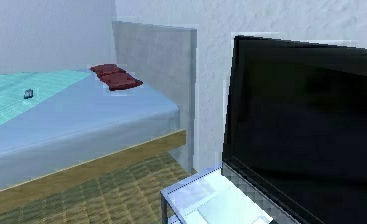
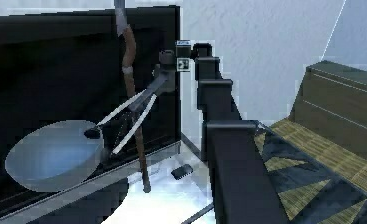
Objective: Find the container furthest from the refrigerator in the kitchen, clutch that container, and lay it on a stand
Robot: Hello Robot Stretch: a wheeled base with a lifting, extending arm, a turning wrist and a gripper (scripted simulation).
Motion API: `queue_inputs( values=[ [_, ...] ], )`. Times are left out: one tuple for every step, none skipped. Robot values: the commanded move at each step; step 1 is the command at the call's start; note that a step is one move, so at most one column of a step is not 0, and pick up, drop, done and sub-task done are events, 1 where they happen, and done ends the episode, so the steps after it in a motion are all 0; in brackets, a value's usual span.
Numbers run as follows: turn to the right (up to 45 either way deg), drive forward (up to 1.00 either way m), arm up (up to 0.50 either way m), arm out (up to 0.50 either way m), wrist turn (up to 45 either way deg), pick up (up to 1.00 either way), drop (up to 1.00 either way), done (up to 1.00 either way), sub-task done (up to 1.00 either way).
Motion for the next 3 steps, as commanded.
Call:
queue_inputs(
  values=[
    [0.0,0.00,0.00,0.00,0.0,0.00,1.00,0.00,0.00],
    [0.0,0.00,0.00,-0.10,0.0,0.00,0.00,0.00,0.00],
    [0.0,0.00,0.00,-0.26,0.0,0.00,0.00,0.00,0.00]
  ],
)
